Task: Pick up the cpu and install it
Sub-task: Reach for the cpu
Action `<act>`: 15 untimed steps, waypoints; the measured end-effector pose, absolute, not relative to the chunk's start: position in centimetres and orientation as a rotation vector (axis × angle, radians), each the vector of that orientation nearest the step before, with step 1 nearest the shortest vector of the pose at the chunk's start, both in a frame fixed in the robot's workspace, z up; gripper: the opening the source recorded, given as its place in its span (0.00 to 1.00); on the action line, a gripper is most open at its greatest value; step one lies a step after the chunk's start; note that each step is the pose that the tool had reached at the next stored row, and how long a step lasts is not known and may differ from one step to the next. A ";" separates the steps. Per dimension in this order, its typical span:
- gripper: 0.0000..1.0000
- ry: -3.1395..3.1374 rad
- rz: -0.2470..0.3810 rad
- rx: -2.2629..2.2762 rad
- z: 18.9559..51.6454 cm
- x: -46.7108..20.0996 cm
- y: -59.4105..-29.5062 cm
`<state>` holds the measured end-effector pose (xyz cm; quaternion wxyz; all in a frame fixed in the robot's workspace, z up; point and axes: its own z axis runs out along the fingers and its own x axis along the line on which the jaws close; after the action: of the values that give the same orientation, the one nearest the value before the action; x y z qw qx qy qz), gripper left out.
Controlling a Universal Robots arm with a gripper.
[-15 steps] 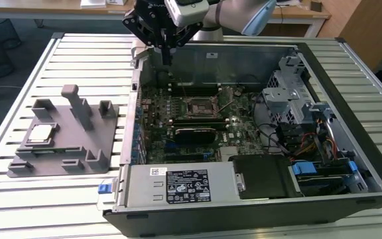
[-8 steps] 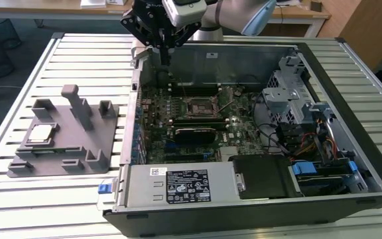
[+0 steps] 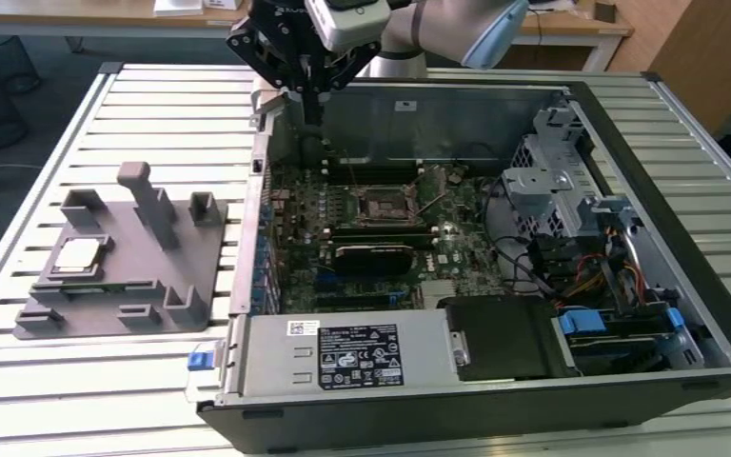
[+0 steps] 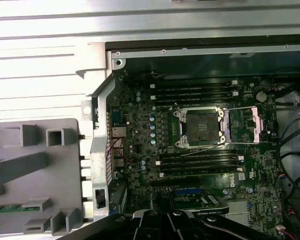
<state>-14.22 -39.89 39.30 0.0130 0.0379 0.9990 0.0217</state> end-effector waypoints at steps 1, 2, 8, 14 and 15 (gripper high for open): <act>0.11 3.113 0.068 0.118 39.3 -14.3 -39.9; 0.11 3.113 0.068 0.118 39.3 -14.3 -39.9; 0.11 3.113 0.068 0.118 39.3 -14.4 -39.9; 0.11 3.112 0.068 0.118 39.3 -14.6 -39.9; 0.11 3.113 0.068 0.118 39.3 -14.6 -39.9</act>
<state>-14.58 -39.89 39.29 0.0131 0.0379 0.9990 0.0217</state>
